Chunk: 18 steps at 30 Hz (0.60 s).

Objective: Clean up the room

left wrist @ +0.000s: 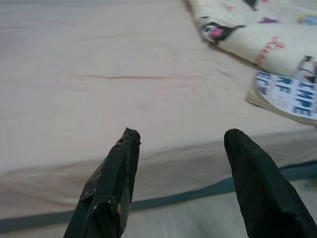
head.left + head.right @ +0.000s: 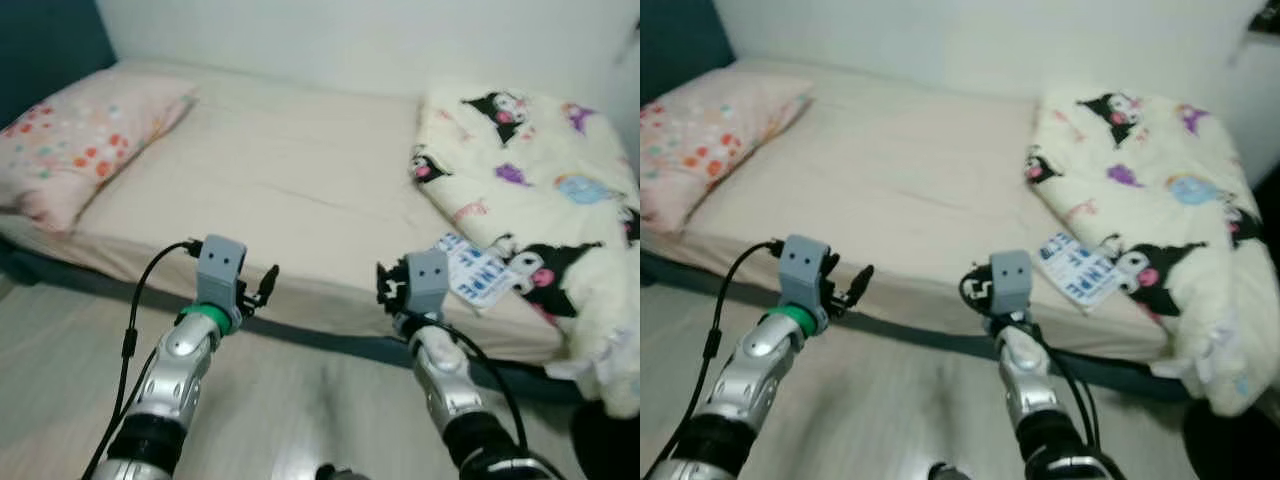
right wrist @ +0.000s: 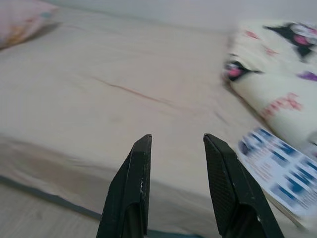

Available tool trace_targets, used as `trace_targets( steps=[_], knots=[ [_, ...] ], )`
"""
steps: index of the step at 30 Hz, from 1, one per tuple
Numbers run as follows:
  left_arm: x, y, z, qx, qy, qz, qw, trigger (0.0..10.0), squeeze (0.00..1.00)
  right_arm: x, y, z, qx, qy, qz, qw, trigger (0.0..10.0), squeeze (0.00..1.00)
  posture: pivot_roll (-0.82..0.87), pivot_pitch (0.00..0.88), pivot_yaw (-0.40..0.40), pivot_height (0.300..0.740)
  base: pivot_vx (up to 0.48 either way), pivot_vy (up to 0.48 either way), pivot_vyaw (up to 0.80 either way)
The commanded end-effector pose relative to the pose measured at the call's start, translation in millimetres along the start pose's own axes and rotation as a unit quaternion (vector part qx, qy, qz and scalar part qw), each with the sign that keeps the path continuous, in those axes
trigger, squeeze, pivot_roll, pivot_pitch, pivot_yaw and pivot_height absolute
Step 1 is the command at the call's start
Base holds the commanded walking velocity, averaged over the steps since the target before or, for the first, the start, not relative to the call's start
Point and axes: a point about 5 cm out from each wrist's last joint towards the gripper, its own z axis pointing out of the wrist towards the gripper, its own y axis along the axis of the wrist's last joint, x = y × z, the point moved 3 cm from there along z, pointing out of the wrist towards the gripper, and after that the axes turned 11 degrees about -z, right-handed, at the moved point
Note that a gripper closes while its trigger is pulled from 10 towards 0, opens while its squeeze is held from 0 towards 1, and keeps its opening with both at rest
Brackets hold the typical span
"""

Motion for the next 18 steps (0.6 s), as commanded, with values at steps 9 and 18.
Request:
trace_targets(
  steps=[9,18],
  knots=[
    [0.9,-7.7,-3.0,0.01,0.002,-0.001,1.0,10.0,0.0,3.6,-6.9,-3.8,0.012,0.002,0.008,1.0,10.0,0.0,0.03,0.04,0.068,0.726,0.0,0.0,-0.8],
    [2.0,-6.7,-3.3,0.003,0.005,0.008,1.0,10.0,0.0,2.2,-3.8,-3.1,0.004,-0.004,0.009,1.0,10.0,0.0,0.03,0.04,0.068,0.726,0.09,0.0,-0.77]
  ],
)
